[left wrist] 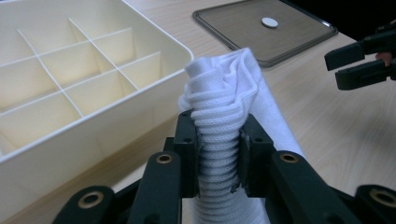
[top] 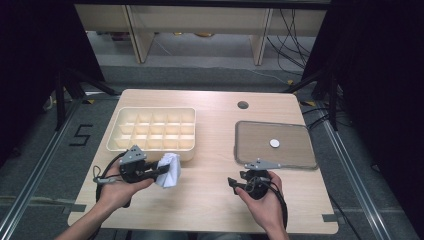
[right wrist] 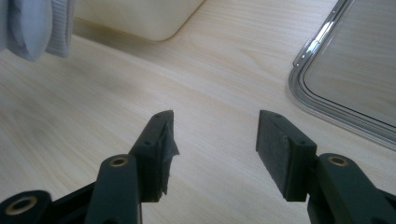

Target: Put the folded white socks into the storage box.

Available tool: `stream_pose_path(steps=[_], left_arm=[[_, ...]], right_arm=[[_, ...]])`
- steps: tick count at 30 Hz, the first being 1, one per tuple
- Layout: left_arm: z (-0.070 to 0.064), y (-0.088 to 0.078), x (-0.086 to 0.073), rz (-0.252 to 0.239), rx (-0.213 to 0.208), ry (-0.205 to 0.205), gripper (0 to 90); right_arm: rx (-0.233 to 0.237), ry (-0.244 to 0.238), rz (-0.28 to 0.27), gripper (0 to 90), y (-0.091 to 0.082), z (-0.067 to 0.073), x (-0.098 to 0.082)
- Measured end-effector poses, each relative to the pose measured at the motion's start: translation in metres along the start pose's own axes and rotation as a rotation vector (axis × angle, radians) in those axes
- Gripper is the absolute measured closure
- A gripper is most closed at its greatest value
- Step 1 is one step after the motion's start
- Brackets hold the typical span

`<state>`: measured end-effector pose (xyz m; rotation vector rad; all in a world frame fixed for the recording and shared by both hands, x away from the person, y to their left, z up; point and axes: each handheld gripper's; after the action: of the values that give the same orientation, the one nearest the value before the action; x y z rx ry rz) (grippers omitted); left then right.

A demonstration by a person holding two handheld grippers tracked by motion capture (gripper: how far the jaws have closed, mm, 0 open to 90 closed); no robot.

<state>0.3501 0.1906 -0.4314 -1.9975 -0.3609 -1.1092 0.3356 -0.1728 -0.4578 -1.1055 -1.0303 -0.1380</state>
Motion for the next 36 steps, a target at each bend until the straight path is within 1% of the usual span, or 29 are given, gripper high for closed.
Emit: stream_pose_path(steps=[1, 3, 4, 5, 6, 10, 11, 13, 16, 17, 18, 20, 21, 22, 24, 25, 26, 27, 28, 29, 31, 32, 33, 34, 36], left_arm=[[0.001, -0.001, 0.001, -0.01, -0.004, -0.005, 72.4], [0.005, -0.005, 0.003, -0.018, 0.008, -0.008, 72.4], [0.007, -0.007, 0.004, -0.025, 0.006, -0.009, 72.4], [0.008, -0.01, 0.006, -0.036, 0.018, -0.018, 72.4], [0.009, -0.011, 0.007, -0.039, 0.017, -0.019, 72.3], [0.015, -0.02, 0.012, -0.062, 0.039, -0.025, 72.4], [0.017, -0.021, 0.014, -0.066, 0.039, -0.026, 72.3], [0.02, -0.025, 0.017, -0.076, 0.052, -0.034, 72.4], [0.024, -0.03, 0.02, -0.087, 0.065, -0.032, 72.3], [0.026, -0.032, 0.022, -0.092, 0.071, -0.033, 72.3], [0.028, -0.034, 0.024, -0.102, 0.074, -0.032, 72.3], [0.032, -0.038, 0.027, -0.109, 0.09, -0.033, 72.3], [0.034, -0.039, 0.028, -0.114, 0.097, -0.035, 72.3], [0.037, -0.041, 0.03, -0.122, 0.106, -0.033, 72.3], [0.043, -0.043, 0.032, -0.129, 0.122, -0.032, 72.4], [0.046, -0.044, 0.034, -0.133, 0.133, -0.038, 72.4], [0.05, -0.046, 0.035, -0.139, 0.143, -0.042, 72.4], [0.054, -0.047, 0.037, -0.145, 0.154, -0.045, 72.4], [0.057, -0.048, 0.038, -0.149, 0.162, -0.046, 72.3], [0.062, -0.049, 0.04, -0.155, 0.175, -0.05, 72.3], [0.069, -0.05, 0.042, -0.159, 0.192, -0.058, 72.3], [0.075, -0.05, 0.043, -0.159, 0.206, -0.06, 72.4], [0.079, -0.05, 0.044, -0.161, 0.217, -0.066, 72.4], [0.083, -0.051, 0.046, -0.165, 0.227, -0.068, 72.3], [0.09, -0.05, 0.047, -0.165, 0.25, -0.07, 72.4]], right_arm=[[0.0, 0.005, 0.0, 47.3, 0.0, 0.0, 0.0], [0.002, 0.005, 0.0, 47.3, 0.0, 0.001, 0.0], [0.012, 0.006, -0.007, 47.3, 0.002, 0.001, 0.0], [0.021, 0.013, -0.004, 47.3, 0.002, 0.001, 0.0], [0.005, 0.005, 0.0, 47.3, 0.001, 0.001, 0.0], [0.005, -0.004, 0.001, 47.3, 0.002, 0.001, 0.0], [0.009, -0.003, -0.002, 47.3, 0.002, 0.001, -0.001], [0.004, 0.002, 0.003, 47.3, 0.002, 0.001, -0.001], [0.006, 0.001, 0.002, 47.3, 0.002, 0.001, -0.001], [0.011, 0.007, 0.005, 47.3, 0.002, 0.001, -0.001], [0.011, 0.006, 0.004, 47.3, 0.002, 0.001, -0.001], [-0.003, 0.0, 0.004, 47.3, 0.001, 0.001, -0.001], [-0.002, -0.001, 0.003, 47.3, 0.001, 0.0, -0.002], [0.001, 0.008, 0.003, 47.2, 0.001, 0.0, -0.002], [-0.001, 0.001, 0.0, 47.2, 0.001, -0.001, -0.002], [-0.002, 0.01, 0.005, 47.3, 0.001, -0.001, -0.003], [-0.003, 0.001, 0.001, 47.3, 0.001, -0.002, -0.003], [-0.017, -0.006, 0.002, 47.2, 0.0, -0.002, -0.003], [-0.014, 0.018, 0.006, 47.3, -0.001, 0.0, -0.003], [-0.01, 0.007, 0.003, 47.2, -0.001, -0.001, -0.003], [-0.007, 0.004, -0.001, 47.2, -0.001, -0.001, -0.003], [0.003, 0.005, -0.01, 47.2, 0.0, -0.002, -0.003], [0.0, 0.004, -0.009, 47.2, 0.0, -0.002, -0.003], [0.0, 0.028, -0.004, 47.2, -0.001, 0.001, -0.002], [-0.006, 0.023, 0.003, 47.2, -0.002, 0.0, -0.002]])
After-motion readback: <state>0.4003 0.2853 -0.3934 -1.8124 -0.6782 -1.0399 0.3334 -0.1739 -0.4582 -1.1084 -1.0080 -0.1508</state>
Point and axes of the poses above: each handheld gripper's, and its own axes: y roughly forward along the jaws, x roughly out of its top, z roughly to its left, and after that the axes turned 9 degrees about -y, right-handed
